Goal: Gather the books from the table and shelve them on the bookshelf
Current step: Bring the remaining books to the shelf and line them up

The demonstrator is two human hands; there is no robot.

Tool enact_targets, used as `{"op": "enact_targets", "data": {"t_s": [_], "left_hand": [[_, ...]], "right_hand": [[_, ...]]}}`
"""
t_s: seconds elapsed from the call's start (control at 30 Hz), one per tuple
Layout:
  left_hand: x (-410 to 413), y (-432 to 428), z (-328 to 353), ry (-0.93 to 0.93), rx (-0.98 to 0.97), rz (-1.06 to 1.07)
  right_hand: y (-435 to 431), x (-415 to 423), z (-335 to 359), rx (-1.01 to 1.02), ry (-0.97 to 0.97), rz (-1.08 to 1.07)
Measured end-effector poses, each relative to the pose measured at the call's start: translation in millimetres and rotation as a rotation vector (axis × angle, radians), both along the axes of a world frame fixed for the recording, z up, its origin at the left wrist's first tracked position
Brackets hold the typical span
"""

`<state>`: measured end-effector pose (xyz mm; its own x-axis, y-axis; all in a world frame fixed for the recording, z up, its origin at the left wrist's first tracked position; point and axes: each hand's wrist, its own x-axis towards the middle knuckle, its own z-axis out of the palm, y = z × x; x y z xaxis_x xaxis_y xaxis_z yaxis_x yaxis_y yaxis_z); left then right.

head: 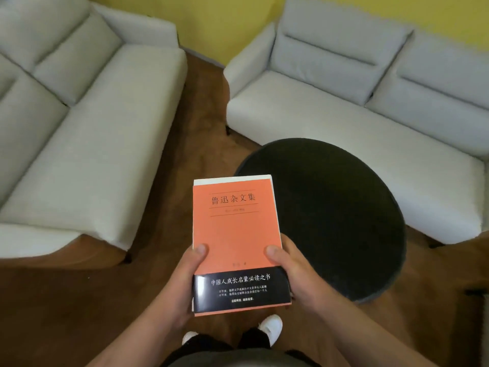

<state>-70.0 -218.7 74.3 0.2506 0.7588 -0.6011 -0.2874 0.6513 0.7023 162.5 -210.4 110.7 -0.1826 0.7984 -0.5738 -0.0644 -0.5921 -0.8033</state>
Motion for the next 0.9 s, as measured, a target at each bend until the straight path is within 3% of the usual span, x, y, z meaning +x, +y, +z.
{"op": "enact_targets", "data": {"t_s": [0.2,0.6,0.9], "left_hand": [[-109,-39,14,-0.071,-0.015,0.32],[-281,-134,26,0.029,-0.053,0.922],[-380,-129,7,0.025,-0.1,1.246]], "right_hand": [[15,-123,8,0.021,-0.001,0.273],[26,-364,-10,-0.001,0.063,0.776],[74,-530,-30,-0.033,0.074,1.11]]}}
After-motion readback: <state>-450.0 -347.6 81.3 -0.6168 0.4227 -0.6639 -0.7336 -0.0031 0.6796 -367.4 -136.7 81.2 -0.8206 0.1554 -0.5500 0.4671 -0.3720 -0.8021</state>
